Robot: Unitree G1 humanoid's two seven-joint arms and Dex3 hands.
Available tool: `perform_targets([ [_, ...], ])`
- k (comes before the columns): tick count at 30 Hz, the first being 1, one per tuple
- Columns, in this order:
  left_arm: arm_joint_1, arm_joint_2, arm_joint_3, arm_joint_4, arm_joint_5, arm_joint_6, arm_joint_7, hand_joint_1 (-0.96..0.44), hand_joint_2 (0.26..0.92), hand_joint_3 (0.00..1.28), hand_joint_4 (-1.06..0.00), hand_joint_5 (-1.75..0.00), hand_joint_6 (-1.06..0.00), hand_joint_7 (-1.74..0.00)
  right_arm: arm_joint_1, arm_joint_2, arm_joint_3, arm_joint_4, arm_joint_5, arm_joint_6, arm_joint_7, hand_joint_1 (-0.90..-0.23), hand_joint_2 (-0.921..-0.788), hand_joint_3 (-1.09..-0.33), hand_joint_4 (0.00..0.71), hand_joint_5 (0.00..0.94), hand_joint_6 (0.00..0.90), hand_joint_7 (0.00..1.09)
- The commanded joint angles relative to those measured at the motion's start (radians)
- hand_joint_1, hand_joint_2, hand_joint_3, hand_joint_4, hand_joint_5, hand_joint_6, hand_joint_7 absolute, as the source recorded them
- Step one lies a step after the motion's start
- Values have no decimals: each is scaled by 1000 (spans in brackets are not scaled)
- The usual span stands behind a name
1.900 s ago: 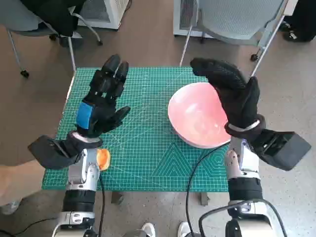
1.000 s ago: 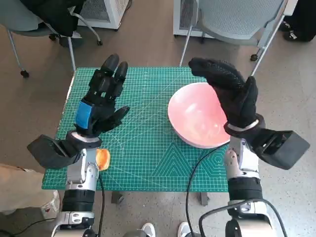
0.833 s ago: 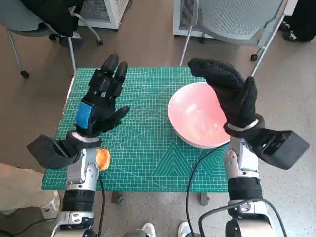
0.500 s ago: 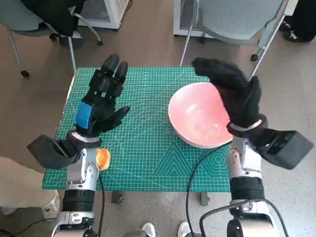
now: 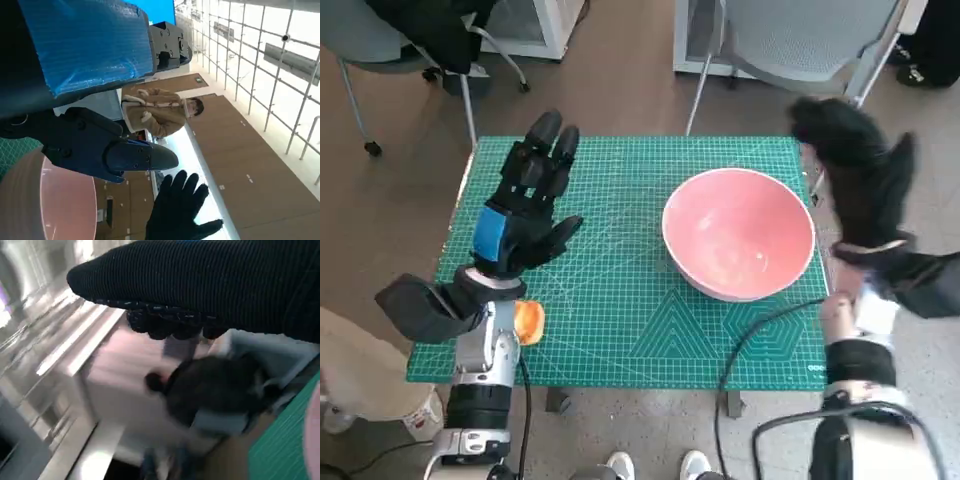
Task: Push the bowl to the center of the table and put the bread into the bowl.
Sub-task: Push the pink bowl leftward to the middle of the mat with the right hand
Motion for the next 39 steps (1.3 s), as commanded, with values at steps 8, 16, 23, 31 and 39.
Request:
perform_targets([
  [8,-19,-6,3,20,-3,-14,1,-551,921,236,-55,-1,-131,-214,-47,-65,2,193,-128,124,-247,-648,-921,-873,18,0,73,142],
  [16,-20,-8,4,27,-3,-21,0,-552,921,236,-56,-1,-134,-210,-43,-77,2,232,-172,288,-328,-658,-921,-882,0,-1,30,105],
  [23,-21,-4,6,31,-5,-26,-3,-552,921,235,-56,-1,-136,-207,-29,-76,-3,248,-204,394,-380,-587,-921,-963,-1,-1,29,89],
  [31,-13,1,9,20,-4,-25,-3,-551,921,236,-56,-1,-138,-203,-7,-58,-15,255,-218,467,-411,-555,-921,-955,-1,-1,45,73],
  [39,-4,6,10,2,-6,-18,-2,-548,921,238,-56,0,-138,-201,10,-43,-45,257,-209,514,-422,-594,-921,-850,-1,-1,59,59],
])
